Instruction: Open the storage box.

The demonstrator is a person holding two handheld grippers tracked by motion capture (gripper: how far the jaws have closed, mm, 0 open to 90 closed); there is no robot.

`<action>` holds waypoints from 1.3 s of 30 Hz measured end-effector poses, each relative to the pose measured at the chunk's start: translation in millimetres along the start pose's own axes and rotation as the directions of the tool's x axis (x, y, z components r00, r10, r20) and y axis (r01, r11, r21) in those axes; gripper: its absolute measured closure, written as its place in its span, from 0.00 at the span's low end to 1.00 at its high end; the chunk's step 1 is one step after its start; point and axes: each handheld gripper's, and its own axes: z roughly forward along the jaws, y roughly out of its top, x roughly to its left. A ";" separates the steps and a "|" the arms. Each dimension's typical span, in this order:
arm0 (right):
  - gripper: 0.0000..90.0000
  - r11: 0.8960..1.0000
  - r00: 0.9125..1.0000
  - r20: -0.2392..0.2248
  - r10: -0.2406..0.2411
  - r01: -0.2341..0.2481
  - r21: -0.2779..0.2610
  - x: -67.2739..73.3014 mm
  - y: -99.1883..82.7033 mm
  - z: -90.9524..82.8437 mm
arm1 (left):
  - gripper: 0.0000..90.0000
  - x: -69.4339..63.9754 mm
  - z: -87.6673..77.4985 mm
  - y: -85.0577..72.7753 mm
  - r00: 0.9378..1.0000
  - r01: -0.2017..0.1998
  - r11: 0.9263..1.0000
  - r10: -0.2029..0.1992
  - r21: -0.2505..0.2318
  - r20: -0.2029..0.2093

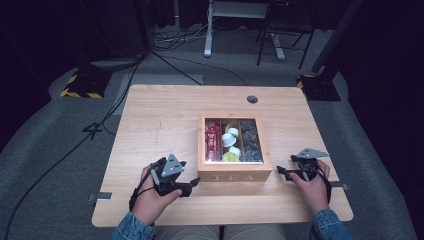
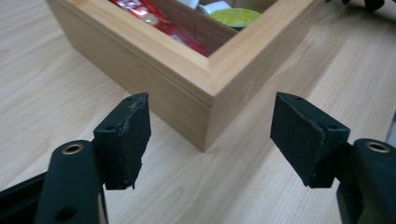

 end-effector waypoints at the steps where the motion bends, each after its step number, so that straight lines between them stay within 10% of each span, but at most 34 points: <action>1: 0.23 1.000 1.000 0.000 0.000 0.000 0.000 0.0 0.0 0.0 | 0.33 -2.5 2.8 -0.3 1.000 -0.007 1.000 0.007 0.003 0.005; 8: 0.23 1.000 1.000 0.000 0.000 0.000 0.000 0.0 0.0 0.0 | 0.35 -15.5 18.2 -4.0 1.000 -0.002 1.000 0.002 -0.005 0.020; 19: 0.23 1.000 1.000 -0.002 -0.001 0.001 0.001 -0.4 0.3 0.2 | 0.58 -10.2 30.0 -15.1 0.996 0.029 0.998 -0.033 -0.049 -0.083; 39: 0.27 1.000 0.998 -0.057 -0.014 0.014 -0.002 -3.6 1.9 -4.7 | 0.89 -9.1 27.5 -15.8 0.997 0.014 1.000 -0.016 -0.019 -0.070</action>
